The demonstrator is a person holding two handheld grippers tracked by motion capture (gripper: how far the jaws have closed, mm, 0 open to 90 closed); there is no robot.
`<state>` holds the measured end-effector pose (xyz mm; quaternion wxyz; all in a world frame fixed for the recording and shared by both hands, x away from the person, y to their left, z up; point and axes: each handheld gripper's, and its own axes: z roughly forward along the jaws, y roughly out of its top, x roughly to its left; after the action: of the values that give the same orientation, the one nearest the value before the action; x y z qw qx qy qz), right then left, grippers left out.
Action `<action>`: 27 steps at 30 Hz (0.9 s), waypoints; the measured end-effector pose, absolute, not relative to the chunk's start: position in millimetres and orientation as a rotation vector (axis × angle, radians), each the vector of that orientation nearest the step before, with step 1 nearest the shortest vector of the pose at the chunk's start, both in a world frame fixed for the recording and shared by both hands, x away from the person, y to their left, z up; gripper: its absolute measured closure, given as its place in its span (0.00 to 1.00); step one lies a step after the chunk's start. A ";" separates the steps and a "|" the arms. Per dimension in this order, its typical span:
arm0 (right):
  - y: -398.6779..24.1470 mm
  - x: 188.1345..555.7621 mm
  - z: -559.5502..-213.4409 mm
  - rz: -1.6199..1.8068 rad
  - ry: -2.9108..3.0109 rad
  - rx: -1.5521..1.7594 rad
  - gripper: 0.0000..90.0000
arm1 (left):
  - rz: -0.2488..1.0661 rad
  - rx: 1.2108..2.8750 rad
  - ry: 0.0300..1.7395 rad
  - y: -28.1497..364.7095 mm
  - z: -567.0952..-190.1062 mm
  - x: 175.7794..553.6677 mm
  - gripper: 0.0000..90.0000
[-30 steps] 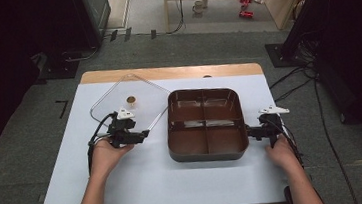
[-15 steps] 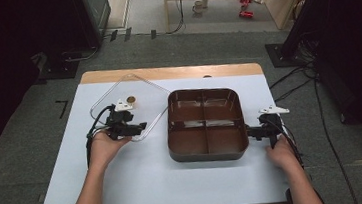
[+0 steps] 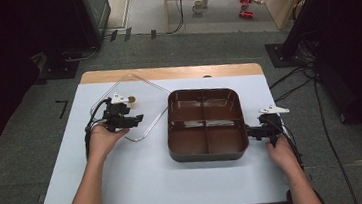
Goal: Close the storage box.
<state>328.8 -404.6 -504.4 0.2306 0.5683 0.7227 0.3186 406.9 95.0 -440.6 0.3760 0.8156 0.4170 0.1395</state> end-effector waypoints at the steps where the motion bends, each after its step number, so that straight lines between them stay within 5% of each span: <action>1: -404.3 328.6 -504.4 0.873 1.985 1.561 0.12 | 0.352 2.082 1.073 95.8 -440.2 409.9 0.41; 27: -404.6 328.8 -504.5 0.877 1.986 1.565 0.12 | 0.415 2.056 1.231 104.7 -467.8 476.3 0.46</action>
<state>328.8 -404.6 -504.5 0.2306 0.5689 0.7222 0.3187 476.3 104.7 -467.8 0.3475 0.7928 0.4745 0.1600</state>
